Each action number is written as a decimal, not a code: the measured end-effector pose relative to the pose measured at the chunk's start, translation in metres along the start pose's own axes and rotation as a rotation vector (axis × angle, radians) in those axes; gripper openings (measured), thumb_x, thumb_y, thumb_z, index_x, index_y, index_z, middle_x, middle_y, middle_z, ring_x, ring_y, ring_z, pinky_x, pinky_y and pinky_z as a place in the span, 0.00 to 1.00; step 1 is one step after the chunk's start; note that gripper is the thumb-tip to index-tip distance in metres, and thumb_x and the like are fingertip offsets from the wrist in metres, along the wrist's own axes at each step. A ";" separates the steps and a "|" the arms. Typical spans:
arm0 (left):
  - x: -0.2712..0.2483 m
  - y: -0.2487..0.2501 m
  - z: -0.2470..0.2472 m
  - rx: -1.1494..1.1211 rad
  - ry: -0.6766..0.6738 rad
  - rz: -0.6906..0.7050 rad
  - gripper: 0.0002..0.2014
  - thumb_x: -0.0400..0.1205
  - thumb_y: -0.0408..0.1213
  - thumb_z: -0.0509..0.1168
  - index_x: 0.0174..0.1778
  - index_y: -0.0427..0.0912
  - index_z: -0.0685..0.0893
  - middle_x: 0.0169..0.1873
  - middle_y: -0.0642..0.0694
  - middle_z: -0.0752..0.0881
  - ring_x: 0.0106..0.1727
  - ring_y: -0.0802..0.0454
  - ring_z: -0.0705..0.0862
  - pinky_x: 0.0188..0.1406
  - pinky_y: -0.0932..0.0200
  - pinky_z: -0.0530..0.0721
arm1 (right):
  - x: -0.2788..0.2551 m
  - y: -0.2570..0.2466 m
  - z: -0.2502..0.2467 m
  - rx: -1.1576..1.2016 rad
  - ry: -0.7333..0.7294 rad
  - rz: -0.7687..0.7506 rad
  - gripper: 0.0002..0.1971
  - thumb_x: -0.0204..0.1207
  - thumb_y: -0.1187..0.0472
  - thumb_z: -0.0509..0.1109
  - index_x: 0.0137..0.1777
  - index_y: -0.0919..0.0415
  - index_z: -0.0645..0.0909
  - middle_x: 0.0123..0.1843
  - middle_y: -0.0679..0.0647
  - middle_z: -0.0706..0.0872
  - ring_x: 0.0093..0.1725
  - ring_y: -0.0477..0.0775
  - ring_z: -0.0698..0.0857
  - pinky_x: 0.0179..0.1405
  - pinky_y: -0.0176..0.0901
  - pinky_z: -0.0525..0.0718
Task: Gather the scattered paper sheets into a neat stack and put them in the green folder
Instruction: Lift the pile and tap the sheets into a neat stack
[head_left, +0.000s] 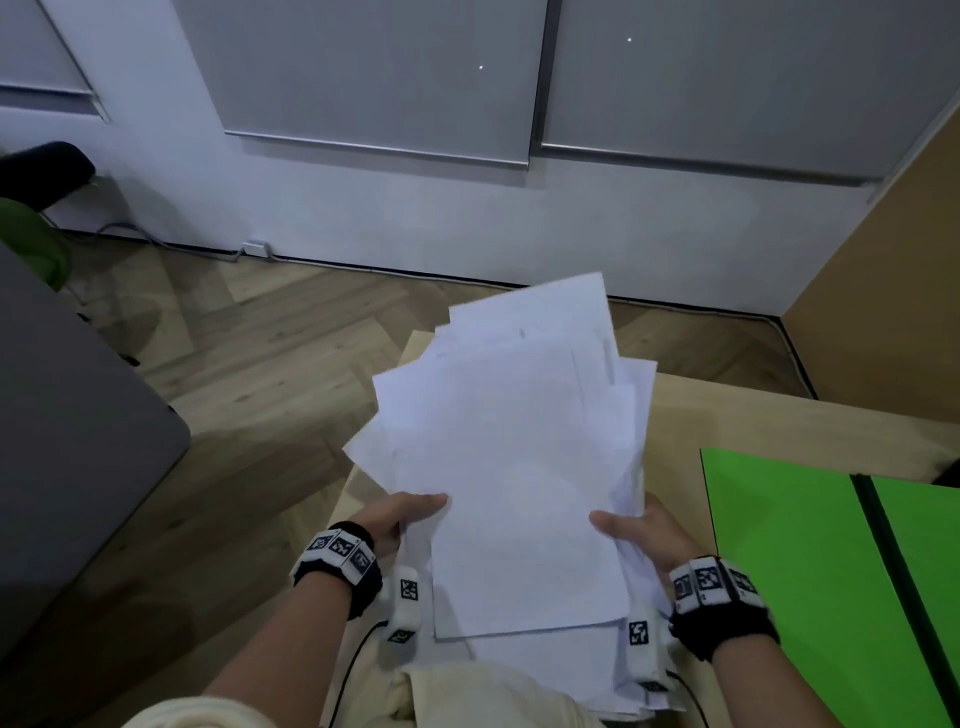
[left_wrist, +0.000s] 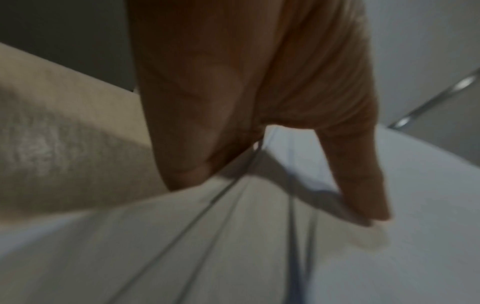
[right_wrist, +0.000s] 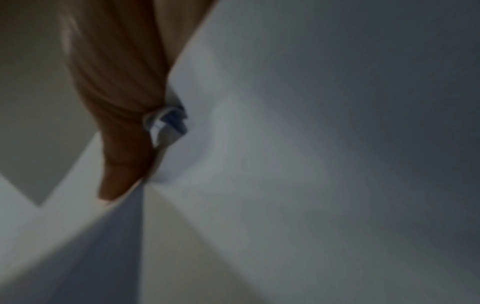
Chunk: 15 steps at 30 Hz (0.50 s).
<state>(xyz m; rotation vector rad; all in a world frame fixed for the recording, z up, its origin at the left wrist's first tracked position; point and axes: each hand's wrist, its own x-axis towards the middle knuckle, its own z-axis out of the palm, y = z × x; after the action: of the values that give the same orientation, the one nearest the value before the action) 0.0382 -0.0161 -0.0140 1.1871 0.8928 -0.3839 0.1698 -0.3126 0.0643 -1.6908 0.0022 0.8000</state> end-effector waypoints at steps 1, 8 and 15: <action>-0.010 0.010 0.004 -0.053 -0.045 0.034 0.43 0.55 0.48 0.87 0.65 0.34 0.84 0.68 0.36 0.84 0.73 0.38 0.78 0.79 0.42 0.70 | -0.001 -0.007 -0.007 0.033 -0.027 -0.015 0.23 0.67 0.71 0.78 0.60 0.57 0.77 0.52 0.49 0.88 0.54 0.49 0.85 0.60 0.46 0.74; -0.029 0.060 0.016 -0.157 -0.224 0.330 0.44 0.47 0.43 0.89 0.61 0.37 0.85 0.63 0.38 0.88 0.65 0.41 0.86 0.70 0.45 0.77 | 0.004 -0.036 -0.030 0.120 -0.123 -0.072 0.40 0.44 0.59 0.88 0.60 0.54 0.79 0.49 0.53 0.93 0.48 0.54 0.92 0.44 0.46 0.88; -0.033 0.067 0.033 -0.133 -0.038 0.409 0.19 0.76 0.22 0.72 0.64 0.33 0.82 0.67 0.31 0.83 0.60 0.41 0.86 0.55 0.58 0.89 | 0.016 -0.028 -0.017 -0.008 0.080 -0.186 0.20 0.62 0.69 0.81 0.55 0.64 0.83 0.52 0.62 0.91 0.47 0.56 0.90 0.50 0.46 0.86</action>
<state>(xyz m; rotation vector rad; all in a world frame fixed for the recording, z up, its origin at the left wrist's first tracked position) 0.0766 -0.0280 0.0566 1.2005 0.6117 -0.0149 0.2020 -0.3131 0.0816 -1.7013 -0.1016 0.5943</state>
